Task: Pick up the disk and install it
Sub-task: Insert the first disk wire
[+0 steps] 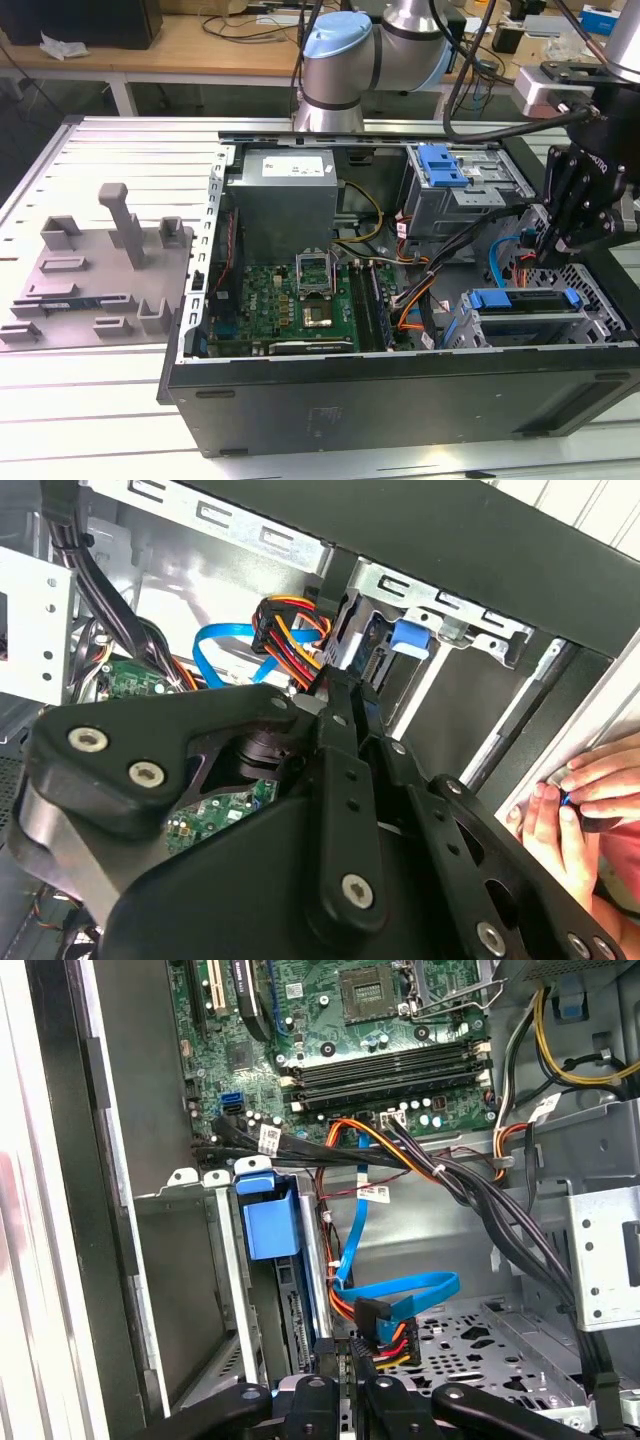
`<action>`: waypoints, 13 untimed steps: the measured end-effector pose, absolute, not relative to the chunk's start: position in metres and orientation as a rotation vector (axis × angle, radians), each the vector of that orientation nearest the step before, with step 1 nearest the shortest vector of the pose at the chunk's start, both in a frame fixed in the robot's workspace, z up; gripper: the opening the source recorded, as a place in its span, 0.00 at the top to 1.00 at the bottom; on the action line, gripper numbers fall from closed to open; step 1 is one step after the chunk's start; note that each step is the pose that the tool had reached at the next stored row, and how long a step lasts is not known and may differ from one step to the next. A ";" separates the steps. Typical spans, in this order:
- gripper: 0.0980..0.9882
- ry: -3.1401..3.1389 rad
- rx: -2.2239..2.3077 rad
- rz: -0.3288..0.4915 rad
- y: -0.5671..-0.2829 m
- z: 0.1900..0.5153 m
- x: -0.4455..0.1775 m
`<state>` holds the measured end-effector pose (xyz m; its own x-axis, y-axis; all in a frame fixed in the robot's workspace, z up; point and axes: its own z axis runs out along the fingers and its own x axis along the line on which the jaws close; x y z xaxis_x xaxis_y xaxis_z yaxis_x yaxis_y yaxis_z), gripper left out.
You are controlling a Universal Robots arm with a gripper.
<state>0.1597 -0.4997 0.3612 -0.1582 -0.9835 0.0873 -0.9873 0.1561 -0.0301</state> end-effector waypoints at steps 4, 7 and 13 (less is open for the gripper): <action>0.93 -2.339 2.017 0.117 -0.500 0.361 0.164; 0.93 -2.329 2.029 0.117 -0.500 0.361 0.164; 0.93 -2.307 2.060 0.109 -0.500 0.360 0.164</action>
